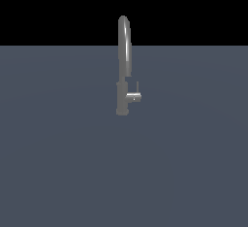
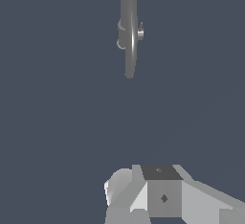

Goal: Turn on the faucet by rotating a designated handle.

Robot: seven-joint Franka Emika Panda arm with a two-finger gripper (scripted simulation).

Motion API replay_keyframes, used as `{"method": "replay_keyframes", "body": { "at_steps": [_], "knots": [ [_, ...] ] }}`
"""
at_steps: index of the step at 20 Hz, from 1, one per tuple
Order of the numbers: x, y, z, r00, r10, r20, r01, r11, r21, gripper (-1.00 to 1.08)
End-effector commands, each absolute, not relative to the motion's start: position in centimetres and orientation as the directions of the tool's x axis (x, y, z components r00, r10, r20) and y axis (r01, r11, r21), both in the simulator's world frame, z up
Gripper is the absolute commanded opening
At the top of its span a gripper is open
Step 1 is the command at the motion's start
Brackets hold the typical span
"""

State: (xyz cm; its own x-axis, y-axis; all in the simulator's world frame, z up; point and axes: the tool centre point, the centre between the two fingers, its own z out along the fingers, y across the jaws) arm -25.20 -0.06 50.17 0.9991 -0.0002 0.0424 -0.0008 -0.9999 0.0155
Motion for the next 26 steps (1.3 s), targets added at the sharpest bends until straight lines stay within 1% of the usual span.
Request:
{"method": "replay_keyframes", "body": {
  "at_steps": [1, 7, 13, 19, 26],
  "knots": [
    [-25.2, -0.1, 50.2, 0.999, 0.0, 0.042, -0.001, -1.0, 0.016, -1.0],
    [-24.7, 0.0, 50.1, 0.999, -0.011, 0.032, -0.011, -1.0, 0.005, -1.0],
    [-23.2, 0.1, 50.0, 0.999, -0.042, -0.002, -0.042, -0.999, -0.024, -1.0],
    [-20.6, 0.2, 49.6, 0.994, -0.092, -0.062, -0.096, -0.993, -0.073, -1.0],
    [-16.5, 0.2, 48.7, 0.974, -0.164, -0.159, -0.186, -0.972, -0.142, -1.0]
  ]
}}
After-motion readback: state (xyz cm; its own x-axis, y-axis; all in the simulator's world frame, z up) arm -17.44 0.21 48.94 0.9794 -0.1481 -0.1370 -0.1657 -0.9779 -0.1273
